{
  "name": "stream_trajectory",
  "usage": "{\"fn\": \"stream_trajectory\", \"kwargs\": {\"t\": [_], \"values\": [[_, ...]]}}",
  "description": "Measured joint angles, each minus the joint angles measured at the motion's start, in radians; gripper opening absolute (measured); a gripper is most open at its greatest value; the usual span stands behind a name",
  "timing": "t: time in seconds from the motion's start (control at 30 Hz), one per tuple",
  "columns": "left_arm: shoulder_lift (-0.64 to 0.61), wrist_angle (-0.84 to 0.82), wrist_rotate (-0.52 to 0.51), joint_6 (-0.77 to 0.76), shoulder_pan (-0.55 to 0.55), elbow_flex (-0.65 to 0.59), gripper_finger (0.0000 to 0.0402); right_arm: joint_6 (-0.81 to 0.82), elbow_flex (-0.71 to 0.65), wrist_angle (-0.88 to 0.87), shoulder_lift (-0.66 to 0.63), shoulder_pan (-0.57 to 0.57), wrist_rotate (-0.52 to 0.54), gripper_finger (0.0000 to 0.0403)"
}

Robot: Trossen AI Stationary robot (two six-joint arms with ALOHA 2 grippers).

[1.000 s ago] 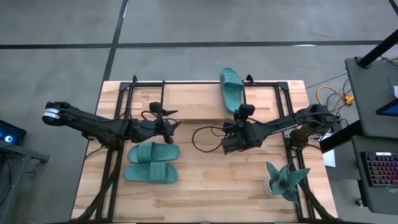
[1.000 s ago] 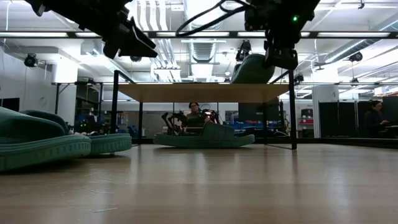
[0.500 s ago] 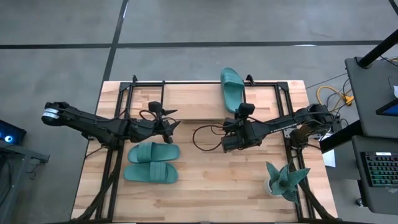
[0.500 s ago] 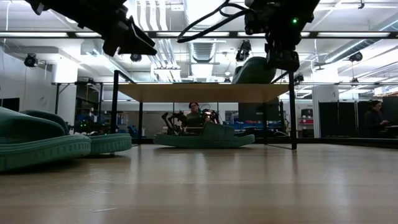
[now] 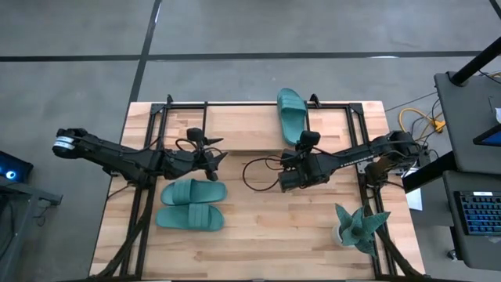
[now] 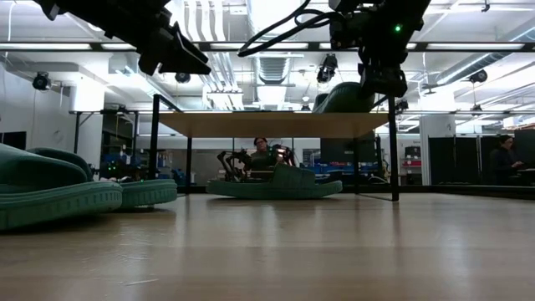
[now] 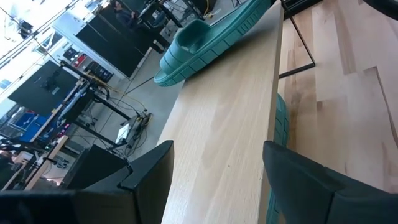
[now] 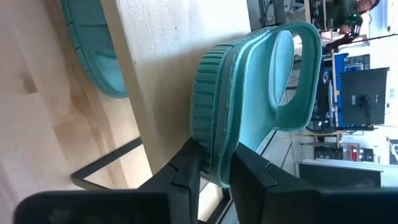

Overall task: Pick and place slides into the shelf
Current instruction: Put the green slides on the shelf

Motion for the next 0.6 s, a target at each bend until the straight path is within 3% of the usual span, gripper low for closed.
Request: {"fn": "stream_trajectory", "kwargs": {"t": [0.3,0.6], "values": [[0.000,0.000,0.000,-0.001,0.000,0.000,0.0231,0.004,0.000,0.000,0.000,0.000,-0.002,0.0126],[0.000,0.000,0.000,-0.001,0.000,-0.001,0.0231,0.004,0.000,0.000,-0.002,0.001,-0.093,0.0169]]}}
